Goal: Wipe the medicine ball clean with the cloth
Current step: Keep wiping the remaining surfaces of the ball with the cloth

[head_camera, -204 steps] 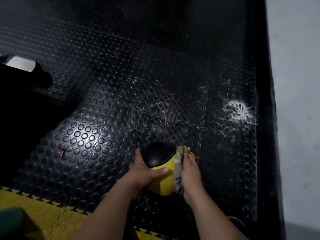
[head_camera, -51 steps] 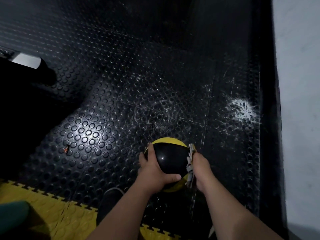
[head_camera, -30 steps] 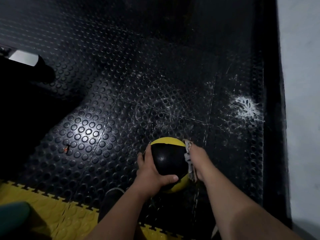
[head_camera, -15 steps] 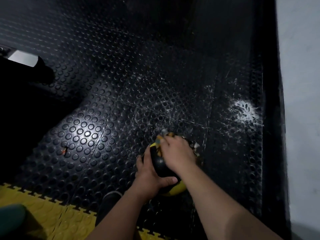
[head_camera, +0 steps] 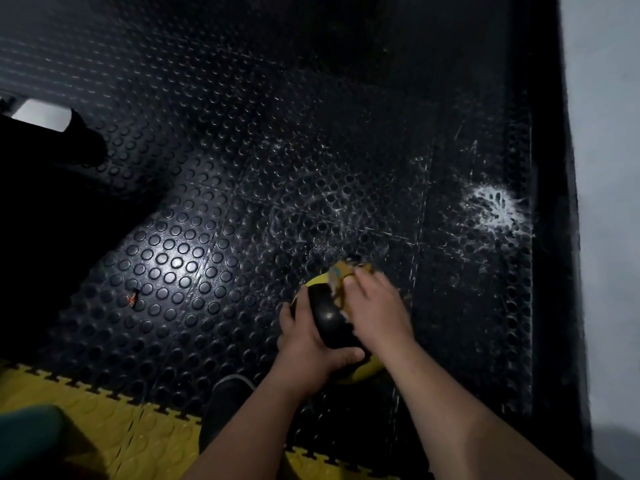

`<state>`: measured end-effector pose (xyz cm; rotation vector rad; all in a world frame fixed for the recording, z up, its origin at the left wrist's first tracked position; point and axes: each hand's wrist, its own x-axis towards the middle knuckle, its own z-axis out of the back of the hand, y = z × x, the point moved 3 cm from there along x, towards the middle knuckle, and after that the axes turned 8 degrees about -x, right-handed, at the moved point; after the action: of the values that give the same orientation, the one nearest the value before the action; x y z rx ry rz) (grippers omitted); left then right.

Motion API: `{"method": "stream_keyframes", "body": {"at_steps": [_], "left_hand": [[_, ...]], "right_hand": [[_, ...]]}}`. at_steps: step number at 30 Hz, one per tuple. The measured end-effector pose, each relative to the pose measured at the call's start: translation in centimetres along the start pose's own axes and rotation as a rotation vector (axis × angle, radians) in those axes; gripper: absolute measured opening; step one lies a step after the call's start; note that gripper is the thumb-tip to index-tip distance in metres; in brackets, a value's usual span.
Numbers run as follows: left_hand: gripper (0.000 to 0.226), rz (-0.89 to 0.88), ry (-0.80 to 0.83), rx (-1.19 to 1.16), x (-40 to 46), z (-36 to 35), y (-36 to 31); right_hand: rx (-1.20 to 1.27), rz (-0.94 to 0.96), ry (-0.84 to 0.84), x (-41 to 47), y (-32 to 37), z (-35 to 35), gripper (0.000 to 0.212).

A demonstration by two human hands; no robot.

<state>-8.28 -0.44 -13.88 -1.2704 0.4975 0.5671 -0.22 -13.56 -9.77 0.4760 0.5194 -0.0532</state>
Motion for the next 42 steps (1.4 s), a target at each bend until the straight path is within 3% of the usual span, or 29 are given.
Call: {"method": "stream_keyframes", "body": {"at_steps": [4,9,10,13,14,18,20,22,25,26,28,30,32,34,36,38,41,42], "left_hand": [[0.142,0.032,-0.009,0.016,-0.1,-0.6,-0.5],[0.148,0.042,-0.007,-0.036,0.7,0.3,-0.3],[0.148,0.042,0.002,-0.035,0.5,0.3,-0.3],[0.145,0.043,0.006,-0.016,0.3,-0.2,-0.6],[0.144,0.046,0.004,-0.022,0.3,-0.1,-0.6],[0.139,0.033,0.008,-0.052,0.9,1.2,-0.9],[0.140,0.037,0.020,-0.055,1.0,1.3,-0.8],[0.145,0.044,0.018,-0.034,0.7,0.7,-1.0],[0.142,0.065,0.009,-0.039,0.6,0.2,-1.0],[0.141,0.055,0.007,-0.040,0.7,0.3,-1.1],[0.140,0.041,-0.001,-0.036,0.9,1.0,-1.3],[0.138,0.050,0.015,-0.047,1.0,1.5,-1.3],[0.138,0.045,0.028,-0.061,0.8,1.5,-1.3],[0.139,0.033,0.029,-0.048,0.5,1.2,-1.4],[0.136,0.035,0.022,-0.056,0.4,1.2,-1.4],[0.134,0.033,0.019,-0.081,0.5,1.5,-1.7],[0.133,0.030,0.013,-0.094,0.7,2.1,-1.8],[0.134,0.031,0.017,-0.092,0.6,1.9,-1.8]], "right_hand": [[0.269,-0.314,0.077,2.9,-2.9,0.7,0.046],[0.075,-0.052,-0.095,-2.2,-0.3,-1.4,0.060],[0.149,-0.088,-0.117,-1.7,-1.5,-1.6,0.058],[0.678,-0.485,-0.020,1.3,-4.9,-1.6,0.041],[0.739,-0.539,-0.015,1.6,-4.8,-1.7,0.039],[0.344,-0.258,-0.159,-2.4,-1.4,-2.7,0.047],[0.338,-0.215,-0.202,-4.0,-1.2,-3.2,0.051],[0.575,-0.357,-0.189,-2.0,-3.1,-3.2,0.044],[1.171,-0.661,-0.095,1.1,-4.3,-2.7,0.037],[1.178,-0.648,-0.109,1.1,-4.0,-2.8,0.034],[0.904,-0.527,-0.247,-1.1,-2.8,-3.1,0.031],[0.716,-0.364,-0.337,-4.0,-1.3,-4.1,0.047],[0.813,-0.410,-0.286,-3.9,-2.1,-4.7,0.050],[1.076,-0.647,-0.179,-0.9,-4.7,-4.6,0.042],[1.120,-0.764,-0.075,0.4,-5.4,-4.0,0.041],[0.990,-0.693,-0.145,-0.6,-4.5,-4.5,0.044],[0.865,-0.432,-0.262,-4.8,-1.9,-5.8,0.061],[0.867,-0.458,-0.261,-5.0,-2.3,-5.8,0.061]]}}
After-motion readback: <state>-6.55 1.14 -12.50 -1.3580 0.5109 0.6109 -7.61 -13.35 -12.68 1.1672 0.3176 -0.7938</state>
